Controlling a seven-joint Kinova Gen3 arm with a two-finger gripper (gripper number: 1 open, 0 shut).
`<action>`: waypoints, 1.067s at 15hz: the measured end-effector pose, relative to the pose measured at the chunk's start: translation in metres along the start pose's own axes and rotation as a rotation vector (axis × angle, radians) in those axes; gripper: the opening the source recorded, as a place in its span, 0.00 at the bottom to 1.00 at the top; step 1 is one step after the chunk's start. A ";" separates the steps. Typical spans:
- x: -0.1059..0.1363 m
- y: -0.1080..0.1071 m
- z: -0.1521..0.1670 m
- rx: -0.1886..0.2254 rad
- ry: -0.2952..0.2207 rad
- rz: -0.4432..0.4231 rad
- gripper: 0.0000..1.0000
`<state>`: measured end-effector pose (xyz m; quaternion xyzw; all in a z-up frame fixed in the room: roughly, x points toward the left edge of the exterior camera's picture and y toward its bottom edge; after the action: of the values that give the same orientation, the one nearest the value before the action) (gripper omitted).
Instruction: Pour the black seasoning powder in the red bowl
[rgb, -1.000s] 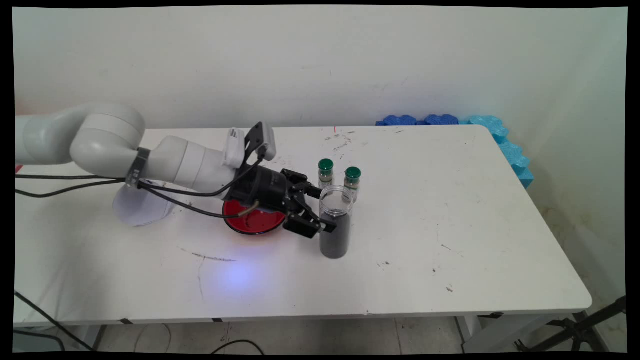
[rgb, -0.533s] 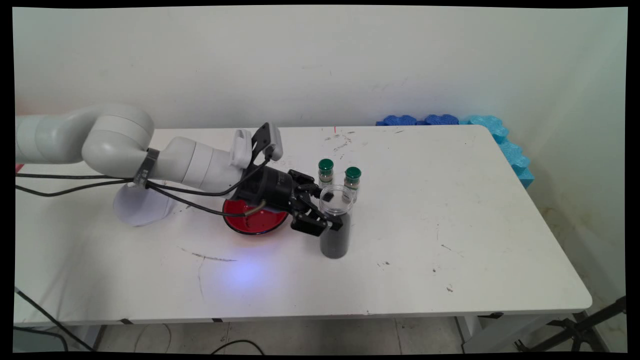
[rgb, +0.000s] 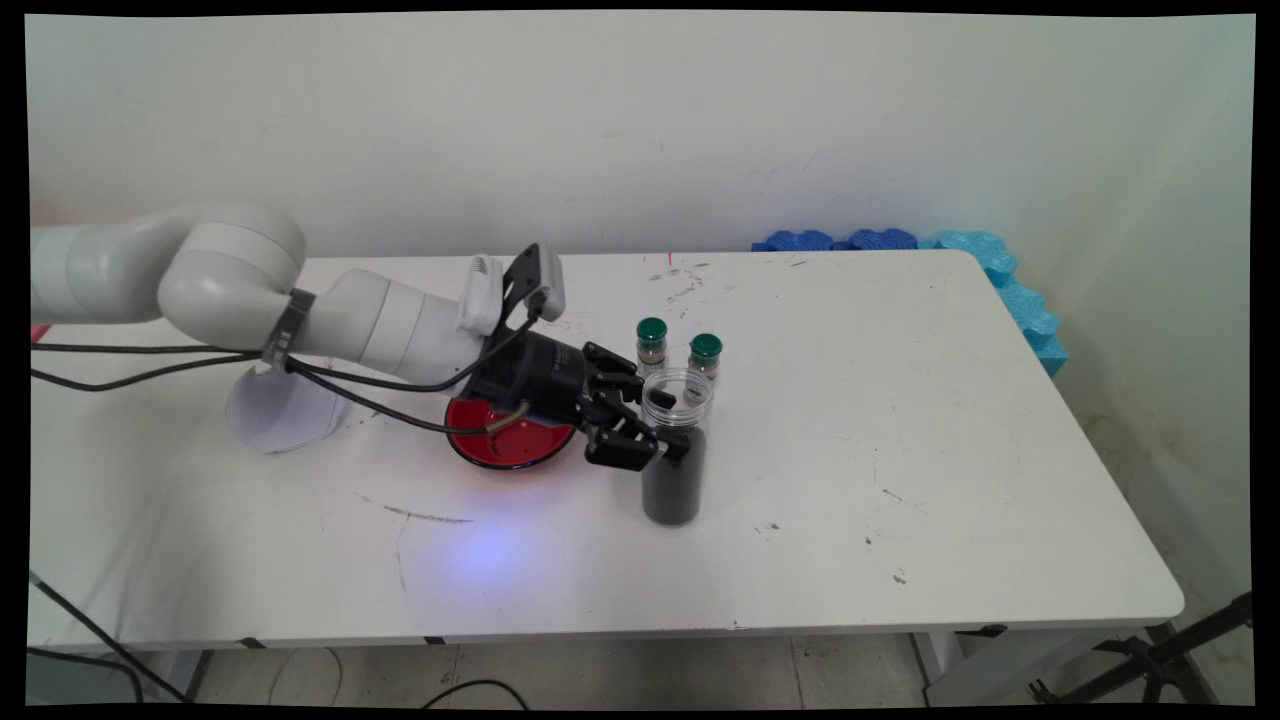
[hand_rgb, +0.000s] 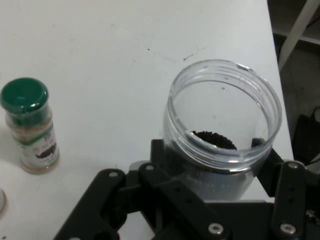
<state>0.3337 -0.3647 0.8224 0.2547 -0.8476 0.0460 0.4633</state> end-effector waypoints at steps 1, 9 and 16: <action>0.002 0.002 -0.005 -0.004 0.000 0.004 0.00; 0.024 0.016 -0.064 0.004 -0.021 0.008 0.00; 0.040 0.031 -0.148 0.007 -0.046 0.031 0.00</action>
<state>0.4140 -0.3065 0.9431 0.2441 -0.8616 0.0505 0.4421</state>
